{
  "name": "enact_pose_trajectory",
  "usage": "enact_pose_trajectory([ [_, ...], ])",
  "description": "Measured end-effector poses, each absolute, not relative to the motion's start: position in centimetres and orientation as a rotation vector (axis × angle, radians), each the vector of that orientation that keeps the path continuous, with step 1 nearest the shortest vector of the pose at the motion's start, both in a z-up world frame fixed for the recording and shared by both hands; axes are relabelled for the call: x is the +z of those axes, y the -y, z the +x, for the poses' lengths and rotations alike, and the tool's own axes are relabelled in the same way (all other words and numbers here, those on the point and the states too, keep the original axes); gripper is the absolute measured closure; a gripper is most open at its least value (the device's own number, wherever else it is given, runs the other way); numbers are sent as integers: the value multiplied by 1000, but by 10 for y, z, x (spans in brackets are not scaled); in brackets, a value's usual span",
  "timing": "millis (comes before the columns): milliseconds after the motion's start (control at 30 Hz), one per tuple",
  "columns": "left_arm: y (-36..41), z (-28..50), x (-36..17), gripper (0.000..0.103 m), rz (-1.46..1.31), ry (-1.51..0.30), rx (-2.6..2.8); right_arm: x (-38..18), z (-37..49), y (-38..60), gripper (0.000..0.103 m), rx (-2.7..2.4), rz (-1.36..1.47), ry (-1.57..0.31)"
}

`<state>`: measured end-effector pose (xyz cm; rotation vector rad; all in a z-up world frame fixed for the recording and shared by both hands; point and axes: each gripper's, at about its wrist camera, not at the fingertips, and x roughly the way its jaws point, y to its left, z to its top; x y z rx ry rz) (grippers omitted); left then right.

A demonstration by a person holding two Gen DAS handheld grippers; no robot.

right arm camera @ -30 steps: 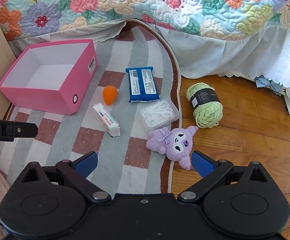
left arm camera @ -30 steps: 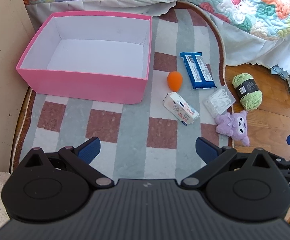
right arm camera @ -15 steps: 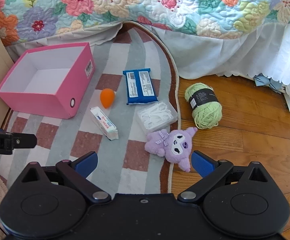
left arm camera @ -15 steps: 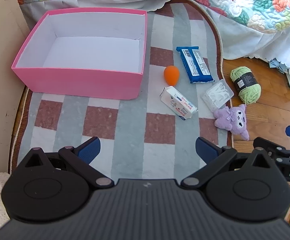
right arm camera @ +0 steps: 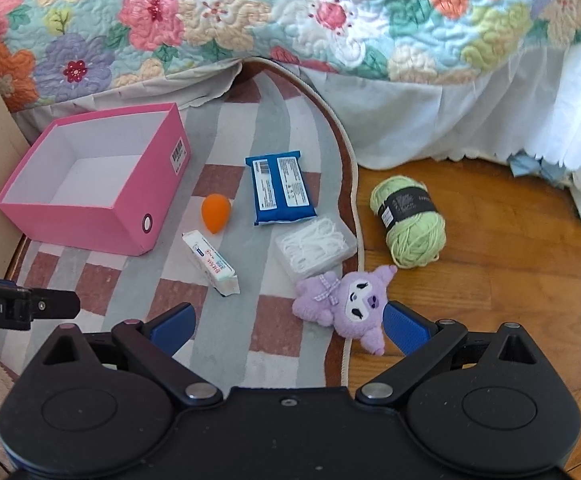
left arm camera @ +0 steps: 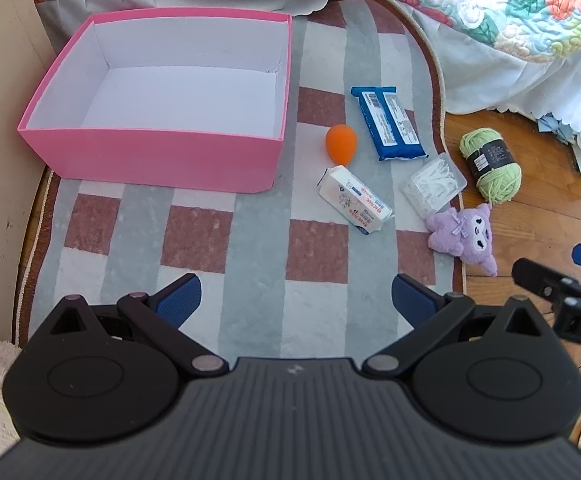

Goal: Organize objects
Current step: 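Move the left tool toward the purple plush doll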

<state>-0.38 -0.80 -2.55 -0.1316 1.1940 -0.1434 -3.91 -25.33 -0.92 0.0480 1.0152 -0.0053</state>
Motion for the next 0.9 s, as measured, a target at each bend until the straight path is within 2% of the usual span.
enact_pose_trajectory([
  [300,11,-4,-28,0,-111,-1200,-137,-11,-39,260,1,-49,79,-1021],
  [633,25,-10,-6,0,-5,-1144,-134,-4,-41,281,1,-91,148,-1018],
  [900,41,-3,7,0,-34,-1150,-211,17,-48,290,1,-86,28,-918],
])
